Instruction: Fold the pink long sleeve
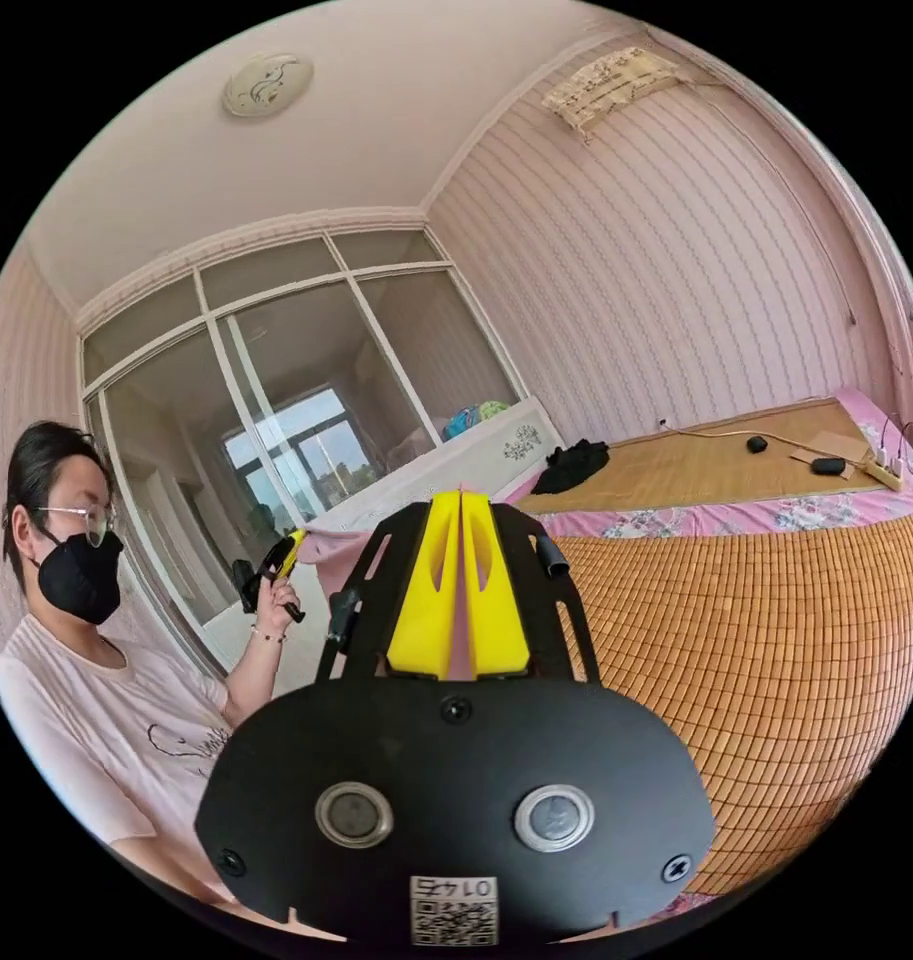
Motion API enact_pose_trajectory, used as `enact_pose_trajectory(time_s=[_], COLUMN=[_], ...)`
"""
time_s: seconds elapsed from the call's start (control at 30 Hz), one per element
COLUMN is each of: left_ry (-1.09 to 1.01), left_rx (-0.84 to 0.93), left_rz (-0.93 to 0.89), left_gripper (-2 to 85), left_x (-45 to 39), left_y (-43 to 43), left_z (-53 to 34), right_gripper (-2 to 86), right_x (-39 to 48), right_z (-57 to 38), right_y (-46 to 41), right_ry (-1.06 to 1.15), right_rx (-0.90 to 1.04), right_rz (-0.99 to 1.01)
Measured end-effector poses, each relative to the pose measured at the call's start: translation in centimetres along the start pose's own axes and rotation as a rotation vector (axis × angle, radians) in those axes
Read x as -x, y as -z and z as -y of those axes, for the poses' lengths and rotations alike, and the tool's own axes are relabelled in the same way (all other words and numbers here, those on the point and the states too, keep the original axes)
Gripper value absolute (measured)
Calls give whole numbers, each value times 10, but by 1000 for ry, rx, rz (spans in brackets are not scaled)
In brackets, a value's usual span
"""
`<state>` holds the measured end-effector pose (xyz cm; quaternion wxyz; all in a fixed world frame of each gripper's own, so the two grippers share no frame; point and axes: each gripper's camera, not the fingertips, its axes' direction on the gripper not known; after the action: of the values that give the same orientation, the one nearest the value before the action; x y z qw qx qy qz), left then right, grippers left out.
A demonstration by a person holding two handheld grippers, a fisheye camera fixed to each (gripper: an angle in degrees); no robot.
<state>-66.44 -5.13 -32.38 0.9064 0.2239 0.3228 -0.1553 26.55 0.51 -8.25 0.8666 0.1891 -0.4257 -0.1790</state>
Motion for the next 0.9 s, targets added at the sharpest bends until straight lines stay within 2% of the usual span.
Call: enact_pose_trajectory(time_s=[0.07, 0.17, 0.27, 0.4, 0.5, 0.6, 0.67, 0.77, 0.83, 0.9], left_ry=[-40, -162, -196, -267, -256, -196, -105, 107, 194, 176], left_rx=[-34, -162, -234, -168, 31, 320, 619, 884, 981, 1058], left_rz=[25, 19, -49, -25, 9, 101, 208, 326, 363, 420], left_gripper=[-10, -10, -10, -10, -10, -9, -9, -9, -9, -9], left_x=[-25, -80, -113, -113, -77, -23, 27, 85, 107, 114], left_y=[-59, -97, -112, -132, -155, -182, -209, -231, -241, -250], left_z=[59, 129, 158, 139, 86, -2, -90, -186, -219, -235], right_gripper=[-5, -4, -3, -3, -3, -3, -2, -2, -2, -1], right_x=[-15, 4, 38, 40, 8, -50, -114, -188, -213, -222], right_z=[72, 166, 201, 176, 110, 14, -78, -195, -239, -261], right_y=[21, 55, 95, 121, 124, 106, 73, 30, 16, 3], right_ry=[22, 126, 264, 360, 368, 232, 21, -294, -432, -475], right_rx=[-125, -302, -456, -438, -321, -77, 242, 572, 665, 741], right_rz=[18, 1, -23, -58, -143, -286, -426, -492, -491, -508])
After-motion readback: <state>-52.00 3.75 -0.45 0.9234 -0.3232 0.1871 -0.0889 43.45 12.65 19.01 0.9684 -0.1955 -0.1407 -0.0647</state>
